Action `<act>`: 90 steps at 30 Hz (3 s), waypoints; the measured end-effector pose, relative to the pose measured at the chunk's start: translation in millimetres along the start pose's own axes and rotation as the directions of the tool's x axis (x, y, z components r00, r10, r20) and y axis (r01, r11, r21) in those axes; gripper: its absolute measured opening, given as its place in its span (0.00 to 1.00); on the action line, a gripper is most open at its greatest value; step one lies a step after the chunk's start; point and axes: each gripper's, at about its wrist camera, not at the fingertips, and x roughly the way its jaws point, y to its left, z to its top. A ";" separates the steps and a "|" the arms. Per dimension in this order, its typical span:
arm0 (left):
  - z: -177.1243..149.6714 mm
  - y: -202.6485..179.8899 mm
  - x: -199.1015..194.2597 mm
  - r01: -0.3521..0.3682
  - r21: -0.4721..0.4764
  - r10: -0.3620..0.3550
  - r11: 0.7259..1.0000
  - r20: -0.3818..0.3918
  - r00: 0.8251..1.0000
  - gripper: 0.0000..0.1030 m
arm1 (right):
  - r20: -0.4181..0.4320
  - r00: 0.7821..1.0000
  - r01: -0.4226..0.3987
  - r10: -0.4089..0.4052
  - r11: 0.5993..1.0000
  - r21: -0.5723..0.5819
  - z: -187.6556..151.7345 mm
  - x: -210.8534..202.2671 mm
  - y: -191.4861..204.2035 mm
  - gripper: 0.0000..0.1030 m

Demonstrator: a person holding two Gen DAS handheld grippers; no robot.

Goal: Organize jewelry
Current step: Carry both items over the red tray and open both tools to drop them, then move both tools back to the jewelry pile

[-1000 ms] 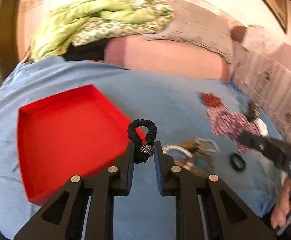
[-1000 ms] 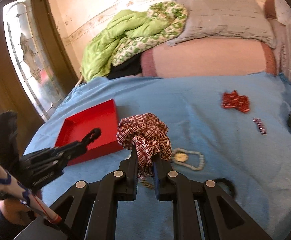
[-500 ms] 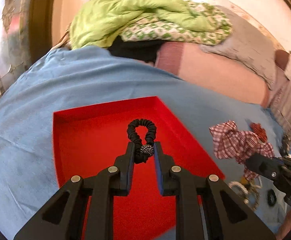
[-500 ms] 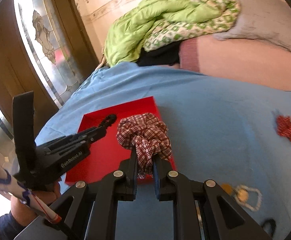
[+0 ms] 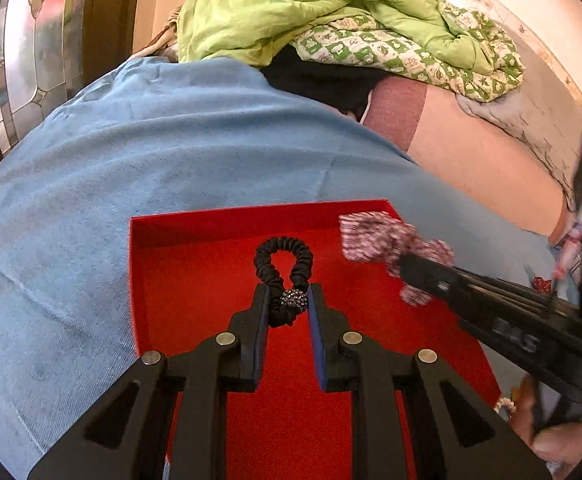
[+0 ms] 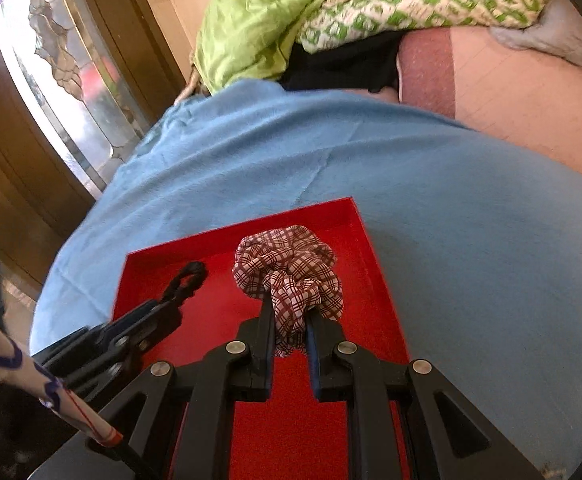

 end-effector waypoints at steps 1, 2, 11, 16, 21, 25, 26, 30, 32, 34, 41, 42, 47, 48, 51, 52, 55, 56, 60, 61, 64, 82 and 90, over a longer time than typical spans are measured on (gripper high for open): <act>-0.3 -0.4 1.4 0.000 0.001 0.000 1.000 -0.002 1.000 0.18 | -0.006 1.000 0.002 -0.002 1.000 0.000 2.1 5.2 0.4 0.14; 0.0 -0.6 2.5 -0.002 0.001 0.002 1.000 -0.004 1.000 0.18 | -0.012 1.000 0.004 -0.004 1.000 0.000 4.0 10.0 0.6 0.14; 0.6 1.1 7.8 -0.035 -0.016 0.035 0.999 -0.018 0.999 0.21 | -0.003 0.999 0.045 -0.045 0.999 -0.013 6.1 34.4 -6.1 0.23; -0.5 2.0 8.0 -0.049 -0.011 0.048 0.999 -0.023 0.999 0.22 | 0.000 0.997 0.074 -0.074 0.997 -0.031 4.0 33.6 -3.3 0.26; -1.4 2.7 2.9 -0.052 -0.003 0.052 0.999 -0.015 0.999 0.25 | -0.040 0.995 0.095 -0.095 0.995 -0.006 -10.3 29.7 -2.3 0.26; -2.0 1.3 -2.8 -0.049 0.001 0.049 0.999 0.001 0.999 0.34 | -0.016 0.996 0.086 -0.086 0.996 0.010 -21.3 13.7 1.0 0.30; -2.1 0.6 -3.9 -0.048 0.004 0.048 0.999 0.002 0.999 0.35 | -0.004 0.996 0.084 -0.084 0.996 0.013 -21.8 8.4 1.5 0.37; -2.1 -0.1 -10.3 -0.049 0.007 0.049 0.999 0.015 0.999 0.40 | 0.032 0.996 0.083 -0.084 0.996 0.026 -17.8 -13.1 0.4 0.42; -1.4 1.3 -15.4 -0.050 -0.003 0.050 0.999 0.031 0.998 0.44 | 0.038 0.997 0.068 -0.070 0.997 0.042 -16.1 -24.3 -2.2 0.42; -1.0 2.1 -19.9 -0.046 -0.009 0.046 0.999 0.042 0.998 0.44 | 0.054 0.997 0.055 -0.058 0.997 0.056 -17.6 -38.5 -4.6 0.42; -8.1 -11.3 -41.0 -0.027 0.014 0.026 1.000 0.106 0.994 0.52 | 0.080 0.996 0.021 -0.027 0.997 0.068 -44.9 -91.9 -9.8 0.42; -9.8 -14.9 -45.1 -0.021 0.021 0.018 1.000 0.119 0.993 0.55 | 0.080 0.996 0.024 -0.029 0.998 0.062 -53.2 -100.8 -10.7 0.42; -26.8 -41.1 -73.6 0.026 0.069 -0.038 0.997 0.176 0.984 0.60 | 0.072 0.997 0.017 -0.020 0.999 0.052 -95.0 -140.2 -22.0 0.42; -30.7 -46.0 -78.0 0.038 0.076 -0.051 0.996 0.177 0.983 0.60 | 0.075 0.997 0.020 -0.024 0.999 0.050 -105.1 -150.4 -25.5 0.42; -47.8 -67.5 -94.0 0.084 0.121 -0.105 0.989 0.181 0.978 0.62 | 0.098 0.994 0.032 -0.039 0.997 0.074 -131.0 -181.1 -42.0 0.42; -57.4 -75.5 -100.4 0.099 0.144 -0.125 0.985 0.180 0.976 0.63 | 0.106 0.993 0.035 -0.045 0.995 0.090 -137.8 -189.8 -48.9 0.42; -87.6 -99.7 -112.6 0.158 0.213 -0.193 0.964 0.158 0.968 0.65 | 0.126 0.987 0.086 -0.102 0.988 0.131 -159.0 -214.6 -69.9 0.42; -95.1 -110.2 -113.8 0.182 0.240 -0.219 0.954 0.137 0.966 0.65 | 0.135 0.981 0.117 -0.137 0.982 0.146 -167.3 -223.8 -81.1 0.42; -119.5 -142.9 -114.0 0.266 0.318 -0.295 0.910 0.046 0.954 0.65 | 0.143 0.963 0.187 -0.228 0.950 0.251 -194.4 -244.4 -127.5 0.42; -126.7 -149.1 -113.0 0.295 0.324 -0.315 0.899 0.011 0.949 0.65 | 0.141 0.958 0.204 -0.251 0.938 0.279 -200.5 -246.3 -140.2 0.42; -149.8 -166.6 -110.7 0.351 0.353 -0.352 0.867 -0.064 0.934 0.65 | 0.103 0.955 0.223 -0.279 0.900 0.374 -220.8 -247.9 -178.1 0.42; -174.6 -210.5 -79.5 0.396 0.443 -0.350 0.805 -0.184 0.918 0.65 | -0.121 0.931 0.366 -0.345 0.871 0.327 -243.2 -209.8 -218.3 0.29; -180.2 -243.1 -59.7 0.429 0.502 -0.367 0.751 -0.223 0.903 0.64 | 0.011 0.922 0.360 -0.386 0.869 0.338 -242.2 -239.4 -215.3 0.08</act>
